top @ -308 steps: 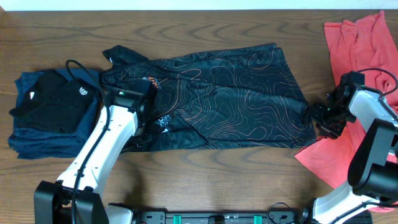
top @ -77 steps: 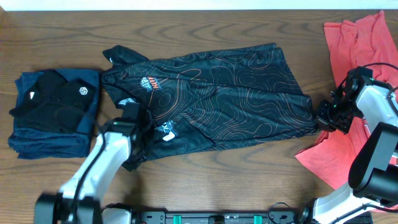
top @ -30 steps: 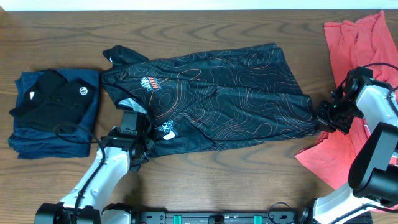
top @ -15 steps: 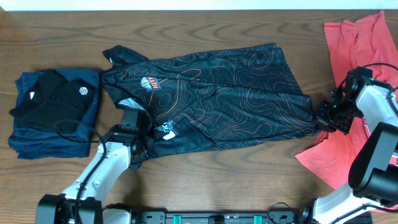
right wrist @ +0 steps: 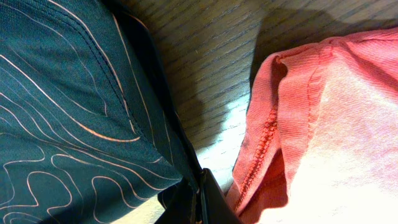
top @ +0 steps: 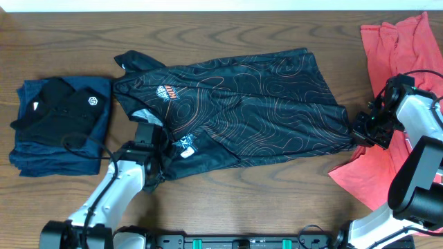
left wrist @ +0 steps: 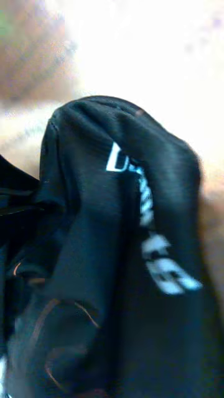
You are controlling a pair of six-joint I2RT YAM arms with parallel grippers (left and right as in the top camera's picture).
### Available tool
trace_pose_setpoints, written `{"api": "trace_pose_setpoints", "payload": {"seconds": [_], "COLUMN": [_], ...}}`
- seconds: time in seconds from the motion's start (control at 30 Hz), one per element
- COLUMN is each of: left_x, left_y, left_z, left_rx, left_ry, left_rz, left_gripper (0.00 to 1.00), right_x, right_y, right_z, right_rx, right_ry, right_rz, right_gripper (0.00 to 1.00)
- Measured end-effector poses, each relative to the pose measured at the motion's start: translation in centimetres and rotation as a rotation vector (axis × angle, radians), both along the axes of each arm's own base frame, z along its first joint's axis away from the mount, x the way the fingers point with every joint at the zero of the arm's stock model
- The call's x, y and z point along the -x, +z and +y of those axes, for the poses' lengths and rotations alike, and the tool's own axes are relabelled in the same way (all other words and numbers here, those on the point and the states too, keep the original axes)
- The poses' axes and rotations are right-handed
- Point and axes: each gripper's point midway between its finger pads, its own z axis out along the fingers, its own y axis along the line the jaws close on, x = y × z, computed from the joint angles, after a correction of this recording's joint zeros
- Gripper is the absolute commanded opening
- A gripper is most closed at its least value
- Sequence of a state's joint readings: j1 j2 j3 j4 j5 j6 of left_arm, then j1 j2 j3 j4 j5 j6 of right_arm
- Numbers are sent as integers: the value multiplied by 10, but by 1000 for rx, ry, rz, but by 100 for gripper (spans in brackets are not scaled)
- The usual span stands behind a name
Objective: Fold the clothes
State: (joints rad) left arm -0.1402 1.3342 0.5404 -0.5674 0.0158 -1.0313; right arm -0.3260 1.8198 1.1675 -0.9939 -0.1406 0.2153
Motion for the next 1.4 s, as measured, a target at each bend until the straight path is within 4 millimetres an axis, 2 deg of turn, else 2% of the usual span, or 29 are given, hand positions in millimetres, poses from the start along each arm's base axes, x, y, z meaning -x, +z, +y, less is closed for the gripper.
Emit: {"api": "trace_pose_setpoints", "payload": {"seconds": [0.13, 0.33, 0.43, 0.53, 0.63, 0.93, 1.1, 1.13, 1.37, 1.4], "left_x": [16, 15, 2, -17, -30, -52, -53, -53, -43, -42], "left_y": [6, 35, 64, 105, 145, 262, 312, 324, 391, 400], "left_z": [-1, -11, -16, -22, -25, -26, -1, 5, 28, 29], "left_rx": [9, 50, 57, 47, 25, -51, -108, -124, -216, -225], "left_ry": [-70, -212, -301, -400, -476, -596, -516, -492, -416, -411], "left_rz": [19, -70, -150, -266, -356, -593, -685, -708, -849, -871], "left_gripper": [6, 6, 6, 6, 6, 6, 6, 6, 6, 6], "right_x": [0, -1, -3, -7, -8, -6, -4, -3, 3, 3], "right_y": [0, 1, 8, 27, 55, 165, 233, 253, 333, 339], "right_z": [0, 1, 2, 3, 4, 6, 7, 7, 9, 9], "right_rx": [0, -6, -9, -1, 19, 112, 173, 191, 267, 274], "right_ry": [0, 0, 2, 10, 18, 51, 60, 63, 74, 74], "right_rz": [0, -6, -30, -92, -176, -454, -616, -660, -848, -865], "right_gripper": [1, 1, 1, 1, 1, 1, 1, 1, 1, 1]}}
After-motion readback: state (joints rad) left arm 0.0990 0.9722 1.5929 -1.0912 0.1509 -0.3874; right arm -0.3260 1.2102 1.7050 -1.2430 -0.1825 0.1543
